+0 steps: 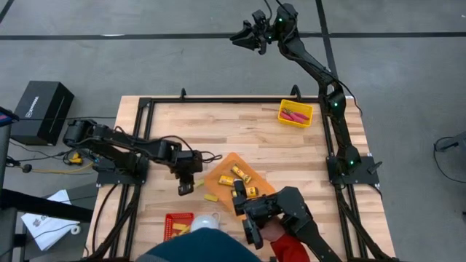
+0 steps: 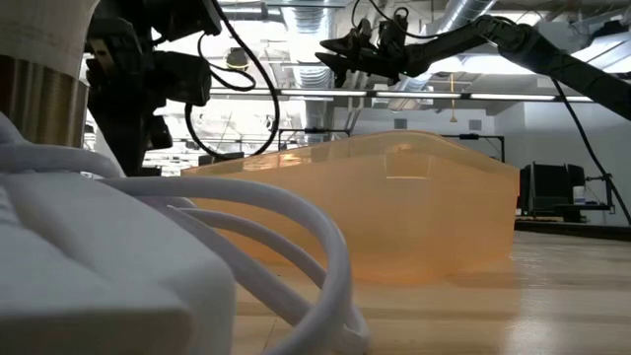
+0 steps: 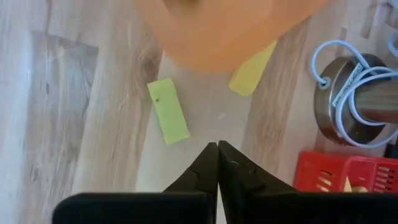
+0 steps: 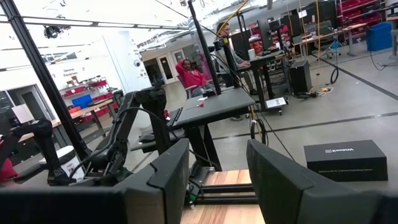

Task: Pick & Place School Supplies
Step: Put the green eraser into the red bin

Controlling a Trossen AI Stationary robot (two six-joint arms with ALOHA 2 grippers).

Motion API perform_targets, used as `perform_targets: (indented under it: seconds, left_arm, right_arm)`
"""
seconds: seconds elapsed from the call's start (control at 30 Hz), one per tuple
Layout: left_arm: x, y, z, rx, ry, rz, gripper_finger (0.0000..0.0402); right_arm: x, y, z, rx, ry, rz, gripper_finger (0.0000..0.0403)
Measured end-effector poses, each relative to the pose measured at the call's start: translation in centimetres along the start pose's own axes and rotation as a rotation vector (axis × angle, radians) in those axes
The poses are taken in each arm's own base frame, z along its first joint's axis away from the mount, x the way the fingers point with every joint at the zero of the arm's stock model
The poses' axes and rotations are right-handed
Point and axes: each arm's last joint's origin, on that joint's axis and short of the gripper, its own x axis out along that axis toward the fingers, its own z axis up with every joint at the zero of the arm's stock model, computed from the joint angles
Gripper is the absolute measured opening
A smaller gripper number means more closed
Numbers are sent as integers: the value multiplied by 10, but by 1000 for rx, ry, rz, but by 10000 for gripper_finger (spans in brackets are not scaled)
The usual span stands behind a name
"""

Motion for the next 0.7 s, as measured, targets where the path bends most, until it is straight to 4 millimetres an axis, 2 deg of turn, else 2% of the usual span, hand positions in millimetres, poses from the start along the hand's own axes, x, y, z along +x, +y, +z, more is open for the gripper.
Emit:
perform_targets:
  seconds: [0.1,0.27,0.43,0.6,0.7]
  left_arm:
    - [0,-1,0,-6,-5,6,0]
    - [13,6,-2,-26,38,49,20]
    - [29,10,6,-22,32,52,91]
    - [35,13,14,-64,29,54,177]
    - [37,13,15,-73,27,56,212]
  right_arm:
    - [0,0,0,0,0,0,154]
    - [1,0,0,1,1,2,154]
    - [2,1,-1,2,2,4,154]
    - [2,1,-1,3,2,3,154]
    - [2,1,-1,4,2,4,154]
